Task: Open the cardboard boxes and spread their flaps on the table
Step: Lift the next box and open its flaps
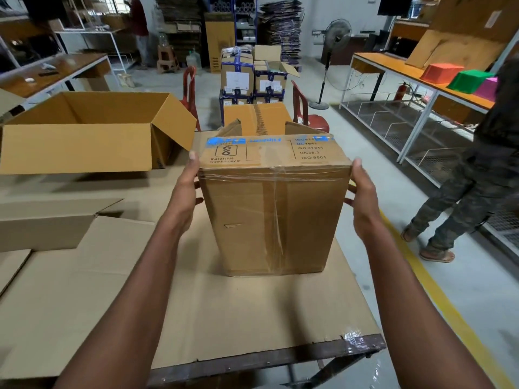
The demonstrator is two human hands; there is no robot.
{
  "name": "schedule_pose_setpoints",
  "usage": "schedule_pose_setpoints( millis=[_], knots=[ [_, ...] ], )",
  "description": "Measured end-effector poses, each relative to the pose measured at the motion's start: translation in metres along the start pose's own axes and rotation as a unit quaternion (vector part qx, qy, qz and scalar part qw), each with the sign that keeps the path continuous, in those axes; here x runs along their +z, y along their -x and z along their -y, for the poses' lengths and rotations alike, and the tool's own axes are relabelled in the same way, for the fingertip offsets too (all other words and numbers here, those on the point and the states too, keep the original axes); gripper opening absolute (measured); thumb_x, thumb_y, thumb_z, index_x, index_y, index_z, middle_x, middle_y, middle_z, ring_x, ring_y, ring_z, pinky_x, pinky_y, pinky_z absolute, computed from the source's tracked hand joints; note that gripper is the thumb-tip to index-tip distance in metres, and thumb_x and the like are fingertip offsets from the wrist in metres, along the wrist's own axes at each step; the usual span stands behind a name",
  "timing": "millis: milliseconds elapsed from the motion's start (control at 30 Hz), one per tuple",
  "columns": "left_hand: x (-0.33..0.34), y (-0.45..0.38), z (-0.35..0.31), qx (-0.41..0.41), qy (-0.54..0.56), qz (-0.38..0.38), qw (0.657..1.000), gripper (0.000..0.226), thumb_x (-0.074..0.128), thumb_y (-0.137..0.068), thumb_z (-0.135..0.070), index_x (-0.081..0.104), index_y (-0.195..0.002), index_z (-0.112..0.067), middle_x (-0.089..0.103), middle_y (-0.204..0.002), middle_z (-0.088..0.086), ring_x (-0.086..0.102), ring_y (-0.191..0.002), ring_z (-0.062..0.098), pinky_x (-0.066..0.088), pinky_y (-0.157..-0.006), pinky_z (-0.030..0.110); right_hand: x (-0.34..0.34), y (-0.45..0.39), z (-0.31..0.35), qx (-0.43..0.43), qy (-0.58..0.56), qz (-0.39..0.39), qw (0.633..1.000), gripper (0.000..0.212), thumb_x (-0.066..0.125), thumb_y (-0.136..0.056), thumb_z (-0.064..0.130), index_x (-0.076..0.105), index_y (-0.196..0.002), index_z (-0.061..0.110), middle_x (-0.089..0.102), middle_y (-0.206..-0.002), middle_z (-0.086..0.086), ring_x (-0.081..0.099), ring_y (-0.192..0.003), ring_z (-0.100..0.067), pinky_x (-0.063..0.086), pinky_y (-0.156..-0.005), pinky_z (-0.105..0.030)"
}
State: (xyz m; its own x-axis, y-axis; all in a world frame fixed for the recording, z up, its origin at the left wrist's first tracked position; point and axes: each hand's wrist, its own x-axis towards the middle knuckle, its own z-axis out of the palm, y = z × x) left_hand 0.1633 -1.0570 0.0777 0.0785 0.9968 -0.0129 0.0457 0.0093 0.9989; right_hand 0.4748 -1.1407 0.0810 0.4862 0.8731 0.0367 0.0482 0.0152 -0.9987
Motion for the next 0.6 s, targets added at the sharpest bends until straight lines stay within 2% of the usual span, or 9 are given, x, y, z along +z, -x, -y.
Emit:
schedule_pose_setpoints(
  millis=[100, 167, 233, 300, 367, 433, 500, 600],
  knots=[
    [0.004, -0.006, -0.011, -0.016, -0.027, -0.011, 0.999, 0.051, 0.044, -0.094, -0.069, 0.06, -0.133, -0.04, 0.065, -0.13, -0.014, 0.059, -0.12, 0.01, 0.045, -0.105, 0.052, 0.006, -0.005, 0.029, 0.051, 0.063, 0.016, 0.997, 0.047, 0.044, -0.095, 0.068, 0.075, -0.091, 0.033, 0.075, -0.097, 0.013, 0.068, -0.092, -0.009, 0.05, -0.08, -0.031],
    [0.005, -0.003, -0.011, -0.015, -0.025, -0.031, 0.999, 0.043, 0.051, -0.096, -0.056, 0.062, -0.132, -0.036, 0.068, -0.125, -0.012, 0.061, -0.116, 0.011, 0.049, -0.101, 0.048, 0.007, -0.007, 0.034, 0.07, 0.096, 0.01, 0.993, 0.042, 0.051, -0.093, 0.063, 0.074, -0.092, 0.028, 0.076, -0.095, 0.01, 0.069, -0.089, -0.012, 0.053, -0.082, -0.033],
    [0.004, 0.004, -0.011, -0.009, -0.003, -0.035, 0.999, 0.038, 0.052, -0.099, -0.047, 0.063, -0.133, -0.033, 0.071, -0.12, -0.01, 0.064, -0.114, 0.012, 0.051, -0.093, 0.041, 0.004, -0.005, 0.036, 0.068, 0.087, 0.007, 0.994, 0.031, 0.055, -0.095, 0.049, 0.073, -0.094, 0.024, 0.076, -0.09, 0.01, 0.071, -0.083, -0.012, 0.055, -0.076, -0.031],
    [0.001, 0.011, -0.009, 0.007, 0.016, -0.029, 0.999, 0.037, 0.052, -0.102, -0.041, 0.062, -0.136, -0.031, 0.073, -0.118, -0.011, 0.066, -0.11, 0.009, 0.05, -0.084, 0.034, -0.003, -0.001, 0.035, 0.044, 0.071, 0.025, 0.996, 0.024, 0.058, -0.097, 0.038, 0.074, -0.092, 0.021, 0.076, -0.08, 0.012, 0.07, -0.071, -0.007, 0.052, -0.071, -0.028],
    [-0.002, 0.017, -0.006, 0.037, 0.024, -0.013, 0.999, 0.035, 0.051, -0.104, -0.033, 0.061, -0.137, -0.031, 0.073, -0.12, -0.011, 0.067, -0.103, 0.003, 0.05, -0.08, 0.029, -0.009, 0.001, 0.031, 0.007, 0.063, 0.043, 0.997, 0.02, 0.058, -0.097, 0.031, 0.074, -0.093, 0.02, 0.075, -0.076, 0.013, 0.067, -0.066, -0.005, 0.051, -0.072, -0.028],
    [-0.004, 0.021, 0.001, 0.058, 0.037, -0.004, 0.998, 0.036, 0.051, -0.104, -0.022, 0.059, -0.138, -0.03, 0.071, -0.125, -0.008, 0.067, -0.103, 0.001, 0.052, -0.079, 0.026, -0.014, 0.004, 0.024, -0.02, 0.037, 0.062, 0.997, 0.02, 0.057, -0.097, 0.022, 0.074, -0.108, 0.021, 0.076, -0.086, 0.012, 0.068, -0.073, -0.004, 0.052, -0.074, -0.025],
    [-0.007, 0.023, 0.018, 0.058, 0.063, -0.008, 0.996, 0.043, 0.053, -0.101, -0.009, 0.054, -0.141, -0.026, 0.067, -0.132, -0.003, 0.068, -0.112, 0.011, 0.054, -0.083, 0.029, -0.019, 0.005, 0.006, -0.028, 0.008, 0.073, 0.997, 0.035, 0.058, -0.095, 0.014, 0.068, -0.127, 0.022, 0.076, -0.109, 0.005, 0.071, -0.091, -0.009, 0.055, -0.079, -0.024],
    [-0.008, 0.034, 0.053, 0.045, 0.051, -0.016, 0.998, 0.054, 0.054, -0.094, 0.006, 0.049, -0.14, -0.022, 0.059, -0.14, -0.001, 0.066, -0.119, 0.025, 0.058, -0.078, 0.035, -0.026, 0.015, -0.033, -0.014, -0.019, 0.064, 0.998, 0.048, 0.06, -0.088, -0.006, 0.061, -0.131, 0.016, 0.073, -0.119, -0.004, 0.07, -0.106, -0.018, 0.055, -0.077, -0.024]
  ],
)
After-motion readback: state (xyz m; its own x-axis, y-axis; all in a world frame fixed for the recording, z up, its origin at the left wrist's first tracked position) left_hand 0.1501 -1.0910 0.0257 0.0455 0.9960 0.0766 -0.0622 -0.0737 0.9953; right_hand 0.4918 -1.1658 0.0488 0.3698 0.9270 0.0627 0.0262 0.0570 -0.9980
